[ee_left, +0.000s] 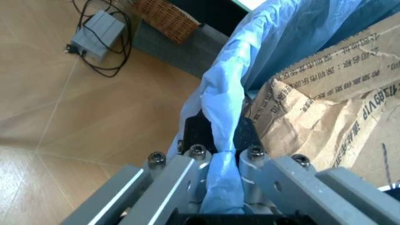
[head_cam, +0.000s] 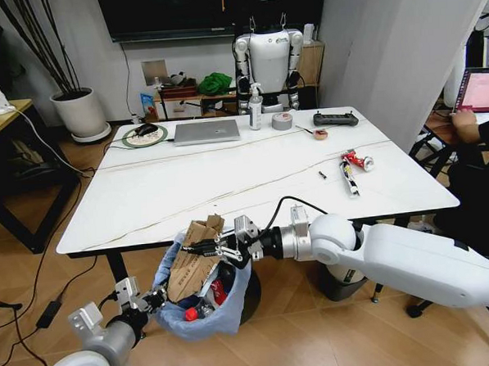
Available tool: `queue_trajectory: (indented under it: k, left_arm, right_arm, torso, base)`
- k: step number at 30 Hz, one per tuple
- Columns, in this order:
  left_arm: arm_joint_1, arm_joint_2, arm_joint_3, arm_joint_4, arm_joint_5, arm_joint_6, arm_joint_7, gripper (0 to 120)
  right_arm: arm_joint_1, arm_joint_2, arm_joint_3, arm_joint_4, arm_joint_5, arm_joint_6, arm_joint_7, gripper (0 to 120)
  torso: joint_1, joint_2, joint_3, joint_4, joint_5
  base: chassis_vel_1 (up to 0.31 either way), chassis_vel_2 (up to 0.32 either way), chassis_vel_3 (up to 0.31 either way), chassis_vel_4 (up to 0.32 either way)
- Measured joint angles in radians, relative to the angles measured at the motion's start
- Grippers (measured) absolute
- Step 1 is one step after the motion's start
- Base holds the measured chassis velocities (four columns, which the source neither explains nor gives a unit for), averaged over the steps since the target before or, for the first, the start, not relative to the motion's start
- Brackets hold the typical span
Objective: Pick up the trash bin and place the trash from the table into it.
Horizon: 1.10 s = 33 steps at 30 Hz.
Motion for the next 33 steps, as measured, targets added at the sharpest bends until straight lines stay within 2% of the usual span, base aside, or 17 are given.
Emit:
queue_trajectory:
  k: [1, 5, 7, 12, 13, 17, 19, 24, 25, 27, 28, 31, 33]
  left_arm:
    - [0.000, 0.000, 0.000, 0.000, 0.000, 0.000, 0.000, 0]
    - [0.007, 0.000, 0.000, -0.007, -0.002, 0.001, -0.004, 0]
    - [0.010, 0.000, 0.000, -0.007, -0.002, 0.001, -0.005, 0]
    - [0.027, 0.003, -0.002, -0.012, -0.002, 0.002, -0.010, 0]
    - [0.027, 0.003, -0.002, -0.012, -0.002, 0.002, -0.010, 0]
    - [0.053, 0.018, -0.005, -0.012, -0.002, 0.002, -0.017, 0]
    - [0.060, 0.023, -0.005, -0.010, -0.002, 0.002, -0.019, 0]
    - [0.099, 0.054, -0.015, -0.016, -0.002, 0.002, -0.032, 0]
    - [0.099, 0.054, -0.015, -0.016, -0.002, 0.002, -0.032, 0]
    - [0.108, 0.066, -0.023, -0.023, -0.009, 0.002, -0.039, 0]
    - [0.113, 0.076, -0.029, -0.030, -0.019, 0.002, -0.045, 0]
    - [0.114, 0.096, -0.039, -0.043, -0.033, 0.002, -0.052, 0]
    - [0.113, 0.099, -0.040, -0.046, -0.036, 0.003, -0.052, 0]
  right_arm:
    - [0.000, 0.000, 0.000, 0.000, 0.000, 0.000, 0.000, 0]
    - [-0.008, -0.001, 0.009, 0.004, -0.004, 0.004, 0.003, 21]
    - [-0.009, -0.001, 0.010, 0.005, -0.003, 0.004, 0.003, 22]
    - [-0.027, -0.006, 0.026, 0.005, -0.004, 0.010, -0.002, 46]
    - [-0.027, -0.006, 0.026, 0.005, -0.004, 0.010, -0.002, 46]
    - [-0.052, -0.008, 0.082, -0.006, 0.009, 0.012, 0.022, 64]
    - [-0.056, -0.008, 0.096, -0.014, 0.020, 0.012, 0.043, 68]
    - [-0.064, -0.011, 0.176, -0.085, 0.061, 0.008, 0.263, 89]
    - [-0.064, -0.011, 0.176, -0.085, 0.061, 0.008, 0.263, 89]
    - [-0.064, -0.015, 0.194, -0.108, 0.065, -0.014, 0.356, 95]
    - [-0.064, -0.017, 0.209, -0.128, 0.065, -0.049, 0.456, 98]
    - [-0.065, -0.017, 0.245, -0.168, 0.066, -0.143, 0.625, 100]
    - [-0.068, -0.015, 0.258, -0.182, 0.070, -0.171, 0.662, 100]
  torso:
    - [0.000, 0.000, 0.000, 0.0000, 0.0000]
    - [0.000, 0.000, 0.000, 0.0000, 0.0000]
    - [0.000, 0.000, 0.000, 0.0001, -0.0001]
    - [0.000, 0.000, 0.000, 0.0001, 0.0000]
    - [0.000, 0.000, 0.000, 0.0001, 0.0000]
    - [0.000, 0.000, 0.000, 0.0002, 0.0000]
    - [0.000, 0.000, 0.000, 0.0001, 0.0000]
    - [0.000, 0.000, 0.000, 0.0002, 0.0000]
    - [0.000, 0.000, 0.000, 0.0002, 0.0000]
    - [0.000, 0.000, 0.000, 0.0002, 0.0000]
    - [0.000, 0.000, 0.000, 0.0002, 0.0000]
    - [0.000, 0.000, 0.000, 0.0000, 0.0000]
    - [0.000, 0.000, 0.000, 0.0001, 0.0001]
  base:
    - [0.000, 0.000, 0.000, 0.000]
    - [0.000, 0.000, 0.000, 0.000]
    - [0.000, 0.000, 0.000, 0.000]
    - [0.000, 0.000, 0.000, 0.000]
    - [0.000, 0.000, 0.000, 0.000]
    - [0.000, 0.000, 0.000, 0.000]
    - [0.000, 0.000, 0.000, 0.000]
    - [0.000, 0.000, 0.000, 0.000]
    - [0.000, 0.000, 0.000, 0.000]
    - [0.000, 0.000, 0.000, 0.000]
    - [0.000, 0.000, 0.000, 0.000]
    - [0.000, 0.000, 0.000, 0.000]
    - [0.000, 0.000, 0.000, 0.000]
